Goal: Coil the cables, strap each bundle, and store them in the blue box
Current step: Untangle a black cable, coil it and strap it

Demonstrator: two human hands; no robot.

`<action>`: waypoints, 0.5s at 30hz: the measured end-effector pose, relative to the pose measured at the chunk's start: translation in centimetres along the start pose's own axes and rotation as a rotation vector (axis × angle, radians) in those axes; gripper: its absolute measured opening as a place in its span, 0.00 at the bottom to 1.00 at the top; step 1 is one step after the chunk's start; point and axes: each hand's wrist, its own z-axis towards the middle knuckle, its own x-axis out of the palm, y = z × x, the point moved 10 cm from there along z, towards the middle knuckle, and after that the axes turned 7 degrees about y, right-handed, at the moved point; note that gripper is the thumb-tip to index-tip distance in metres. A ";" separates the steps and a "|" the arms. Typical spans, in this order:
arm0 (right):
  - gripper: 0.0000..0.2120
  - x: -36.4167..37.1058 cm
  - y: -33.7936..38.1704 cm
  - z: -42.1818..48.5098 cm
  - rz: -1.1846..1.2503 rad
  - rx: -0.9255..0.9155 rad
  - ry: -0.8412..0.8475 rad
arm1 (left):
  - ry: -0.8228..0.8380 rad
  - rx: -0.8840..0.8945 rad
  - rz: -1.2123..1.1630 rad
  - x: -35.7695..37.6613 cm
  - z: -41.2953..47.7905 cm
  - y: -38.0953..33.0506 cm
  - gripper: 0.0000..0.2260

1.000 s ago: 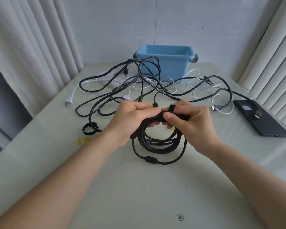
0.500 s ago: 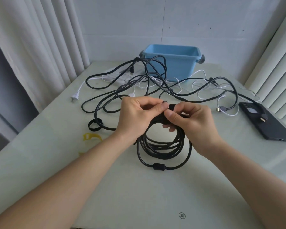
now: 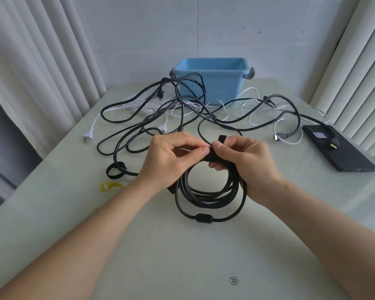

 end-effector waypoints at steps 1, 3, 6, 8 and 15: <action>0.09 0.0 0.1 0.0 -0.007 -0.006 -0.002 | -0.016 -0.051 -0.060 0.0 0.0 0.4 0.04; 0.08 0.1 0.2 0.0 -0.028 -0.023 -0.008 | -0.076 -0.195 -0.205 0.1 -0.1 1.5 0.06; 0.08 0.3 0.4 -0.1 -0.051 -0.044 -0.001 | -0.083 -0.358 -0.341 0.9 -0.4 2.7 0.07; 0.08 0.4 0.4 -0.1 -0.053 -0.047 0.009 | -0.015 -0.399 -0.365 1.6 -0.4 3.2 0.08; 0.08 0.3 0.8 0.2 -0.081 -0.061 0.051 | 0.054 -0.441 -0.255 1.8 -0.7 3.8 0.10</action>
